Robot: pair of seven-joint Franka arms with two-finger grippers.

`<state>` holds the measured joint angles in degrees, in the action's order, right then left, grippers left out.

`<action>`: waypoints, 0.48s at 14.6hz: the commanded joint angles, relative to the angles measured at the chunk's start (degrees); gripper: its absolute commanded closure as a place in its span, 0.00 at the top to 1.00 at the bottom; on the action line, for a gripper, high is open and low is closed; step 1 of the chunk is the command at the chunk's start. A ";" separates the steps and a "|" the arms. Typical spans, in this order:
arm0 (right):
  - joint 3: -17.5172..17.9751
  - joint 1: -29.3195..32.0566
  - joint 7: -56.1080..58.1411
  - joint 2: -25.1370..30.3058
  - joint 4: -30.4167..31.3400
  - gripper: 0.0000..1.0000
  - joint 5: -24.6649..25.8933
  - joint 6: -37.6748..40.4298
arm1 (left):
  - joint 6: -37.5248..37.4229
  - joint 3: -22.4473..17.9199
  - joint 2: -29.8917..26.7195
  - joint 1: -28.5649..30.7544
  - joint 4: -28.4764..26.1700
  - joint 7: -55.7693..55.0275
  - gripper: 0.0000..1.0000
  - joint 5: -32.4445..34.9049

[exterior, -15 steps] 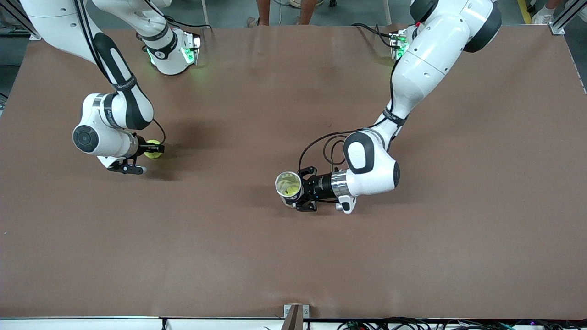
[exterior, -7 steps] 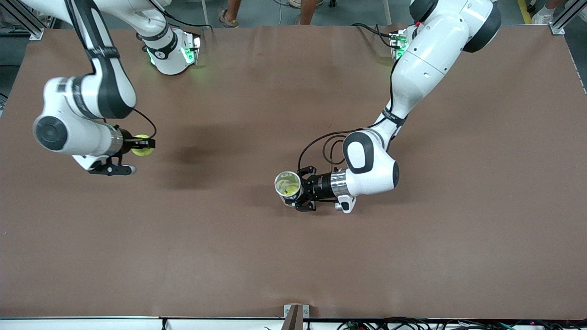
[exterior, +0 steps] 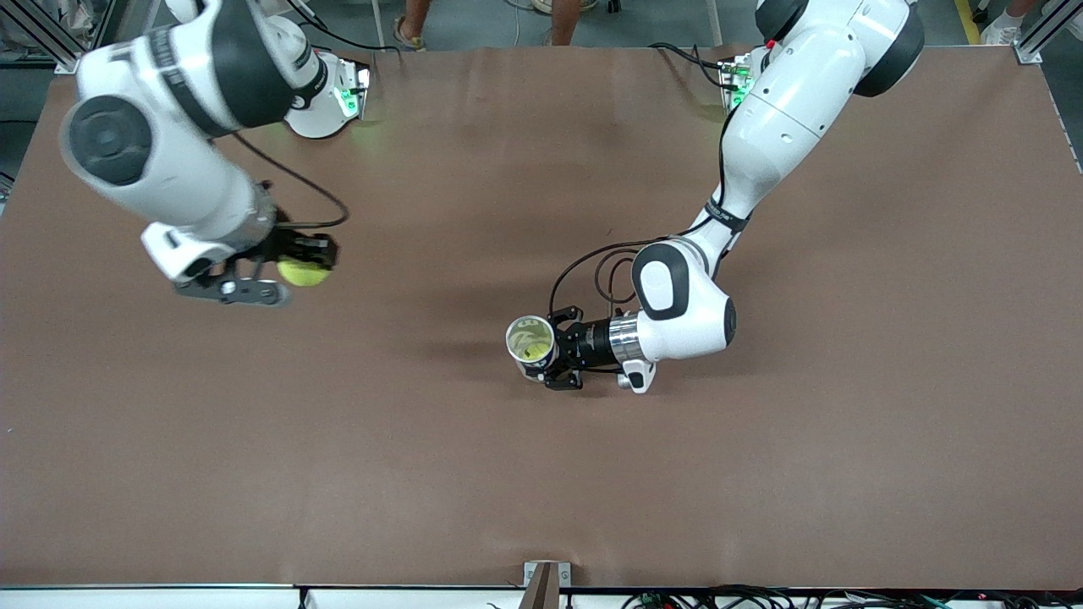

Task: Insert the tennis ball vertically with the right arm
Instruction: 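Carry the second ball with the right gripper over the tube opening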

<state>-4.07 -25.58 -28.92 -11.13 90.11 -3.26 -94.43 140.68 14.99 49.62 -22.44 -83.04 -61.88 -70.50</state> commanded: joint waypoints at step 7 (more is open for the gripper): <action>-0.59 -11.59 -20.64 -14.26 -11.36 0.37 -1.13 -16.12 | -0.05 0.04 -1.19 -0.06 -0.46 -0.70 0.73 -1.14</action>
<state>-4.09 -35.48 -45.60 -23.89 80.55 -3.71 -108.69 140.68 15.01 49.62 -22.42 -82.97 -61.88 -70.50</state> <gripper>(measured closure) 0.335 0.269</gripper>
